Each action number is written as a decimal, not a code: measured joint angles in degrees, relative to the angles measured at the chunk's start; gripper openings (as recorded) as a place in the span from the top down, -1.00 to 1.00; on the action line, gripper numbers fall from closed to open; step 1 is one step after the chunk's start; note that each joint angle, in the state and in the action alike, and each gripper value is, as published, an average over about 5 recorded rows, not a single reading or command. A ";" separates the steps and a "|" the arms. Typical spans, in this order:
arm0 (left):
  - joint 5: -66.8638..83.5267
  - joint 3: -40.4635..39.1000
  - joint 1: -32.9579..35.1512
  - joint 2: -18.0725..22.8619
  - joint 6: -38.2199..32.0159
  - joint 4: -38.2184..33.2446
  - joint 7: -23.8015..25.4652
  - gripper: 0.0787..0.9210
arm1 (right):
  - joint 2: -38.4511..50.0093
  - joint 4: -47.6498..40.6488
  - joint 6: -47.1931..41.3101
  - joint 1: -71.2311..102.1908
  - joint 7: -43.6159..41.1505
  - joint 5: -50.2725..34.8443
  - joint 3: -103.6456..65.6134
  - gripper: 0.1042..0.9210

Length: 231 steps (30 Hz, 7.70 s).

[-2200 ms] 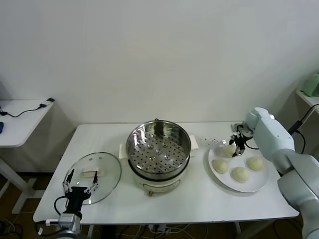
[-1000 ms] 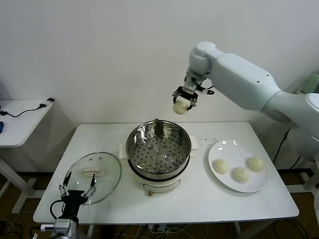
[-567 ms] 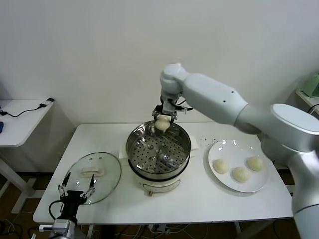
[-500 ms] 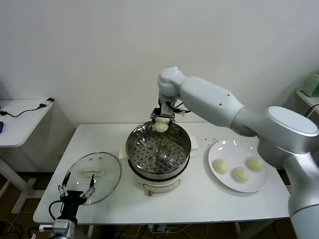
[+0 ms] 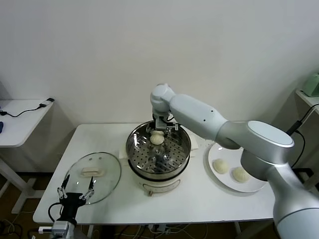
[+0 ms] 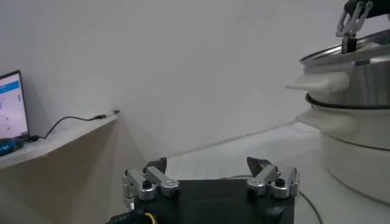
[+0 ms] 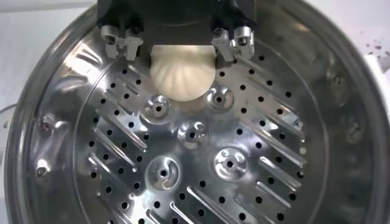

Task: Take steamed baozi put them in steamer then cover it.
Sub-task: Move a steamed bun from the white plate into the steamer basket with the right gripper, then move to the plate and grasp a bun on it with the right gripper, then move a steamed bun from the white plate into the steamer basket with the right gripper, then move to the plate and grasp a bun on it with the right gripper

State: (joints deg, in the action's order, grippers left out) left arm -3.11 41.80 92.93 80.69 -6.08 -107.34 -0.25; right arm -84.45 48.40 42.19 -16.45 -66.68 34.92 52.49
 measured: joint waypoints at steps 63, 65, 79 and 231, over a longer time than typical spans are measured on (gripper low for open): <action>-0.94 -0.43 2.61 0.42 -0.29 -2.10 -0.49 -0.77 | 40.38 13.61 -53.84 3.01 4.36 -45.75 12.23 -0.76; -1.04 -0.38 2.63 0.48 -0.28 -2.06 -0.49 -0.77 | 39.68 12.52 -53.39 4.44 4.13 -44.58 11.37 -0.76; -1.42 -0.27 2.64 0.84 -0.28 -1.51 -0.52 -0.77 | 35.24 5.62 -50.27 10.65 3.45 -38.68 6.12 -0.76; -6.08 -2.12 0.76 2.59 -1.06 -0.22 -0.92 -0.77 | 49.41 16.60 -48.93 15.23 4.26 -32.57 -0.14 -0.76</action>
State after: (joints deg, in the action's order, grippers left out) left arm -9.19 39.68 93.69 83.28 -7.14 -107.56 -1.17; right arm -35.04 65.00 -6.74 -1.21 -62.42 2.36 52.35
